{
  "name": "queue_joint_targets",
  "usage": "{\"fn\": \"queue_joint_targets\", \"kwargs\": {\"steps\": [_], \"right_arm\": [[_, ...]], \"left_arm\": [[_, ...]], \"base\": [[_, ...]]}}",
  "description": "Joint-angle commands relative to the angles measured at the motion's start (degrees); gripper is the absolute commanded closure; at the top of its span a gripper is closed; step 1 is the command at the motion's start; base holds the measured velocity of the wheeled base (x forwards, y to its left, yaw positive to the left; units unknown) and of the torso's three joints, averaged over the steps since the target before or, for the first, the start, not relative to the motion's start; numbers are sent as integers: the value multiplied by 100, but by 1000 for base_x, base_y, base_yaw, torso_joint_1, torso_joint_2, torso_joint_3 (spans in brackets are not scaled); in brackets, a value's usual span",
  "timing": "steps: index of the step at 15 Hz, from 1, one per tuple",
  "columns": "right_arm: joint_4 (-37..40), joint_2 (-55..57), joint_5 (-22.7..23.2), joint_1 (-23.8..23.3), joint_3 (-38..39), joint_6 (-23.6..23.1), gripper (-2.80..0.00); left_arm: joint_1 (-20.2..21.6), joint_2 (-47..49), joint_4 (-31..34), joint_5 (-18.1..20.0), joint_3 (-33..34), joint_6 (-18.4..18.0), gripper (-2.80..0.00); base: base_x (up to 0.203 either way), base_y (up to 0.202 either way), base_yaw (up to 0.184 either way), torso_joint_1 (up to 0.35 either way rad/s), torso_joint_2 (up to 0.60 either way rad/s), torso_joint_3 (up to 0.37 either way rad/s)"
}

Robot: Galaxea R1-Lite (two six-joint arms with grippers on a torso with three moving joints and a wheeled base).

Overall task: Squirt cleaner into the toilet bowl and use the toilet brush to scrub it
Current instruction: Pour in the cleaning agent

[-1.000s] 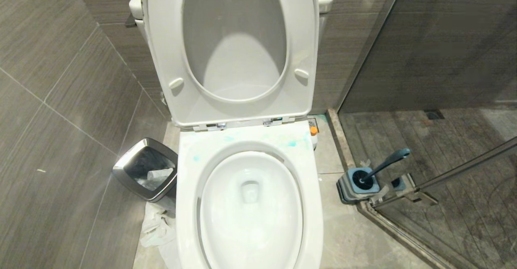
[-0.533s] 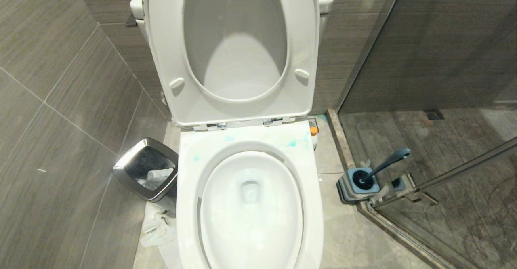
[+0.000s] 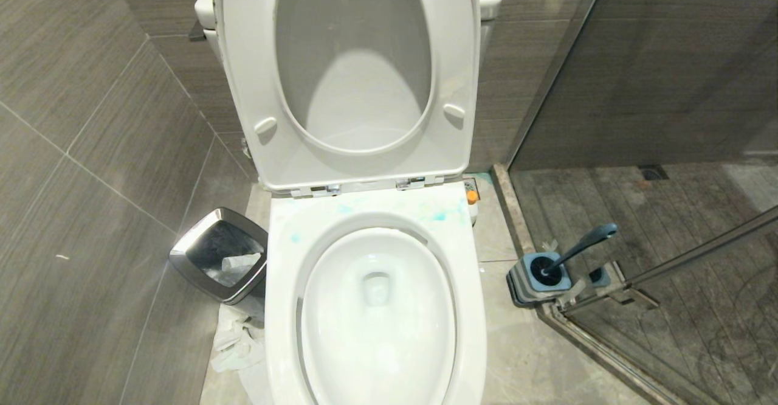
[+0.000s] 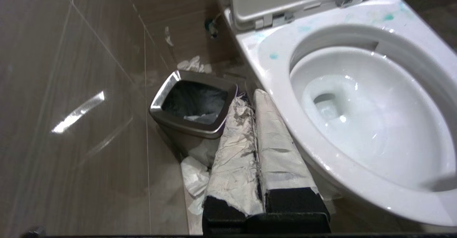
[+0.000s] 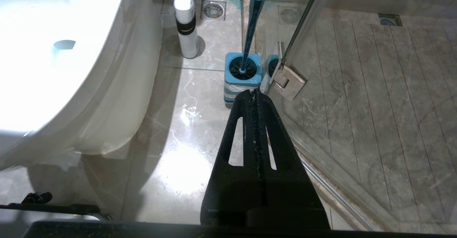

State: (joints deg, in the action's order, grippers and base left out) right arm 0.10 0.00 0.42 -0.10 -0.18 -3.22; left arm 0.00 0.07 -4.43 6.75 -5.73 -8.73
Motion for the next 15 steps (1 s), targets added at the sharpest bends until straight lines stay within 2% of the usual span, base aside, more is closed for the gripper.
{"fn": "queue_joint_targets", "kwargs": {"steps": [1,3,4,8,11,15], "right_arm": [[-1,9,2,1,1,-3,0],[-1,9,2,1,1,-3,0],[-1,9,2,1,2,-3,0],[-1,9,2,1,1,-3,0],[-1,9,2,1,1,-3,0],[-1,9,2,1,1,-3,0]], "left_arm": [[0,-3,-227,-126,581,-4,0],[0,-1,388,-411,577,-8,0],[0,1,499,-517,573,67,0],[0,0,487,-456,573,143,0],[0,-7,478,-517,573,579,0],[0,-6,487,-508,573,512,0]], "base": [[0,0,0,0,0,0],[0,0,0,0,0,0],[0,0,0,0,0,0],[0,0,0,0,0,0],[0,0,0,0,0,0],[0,0,0,0,0,0]]}}
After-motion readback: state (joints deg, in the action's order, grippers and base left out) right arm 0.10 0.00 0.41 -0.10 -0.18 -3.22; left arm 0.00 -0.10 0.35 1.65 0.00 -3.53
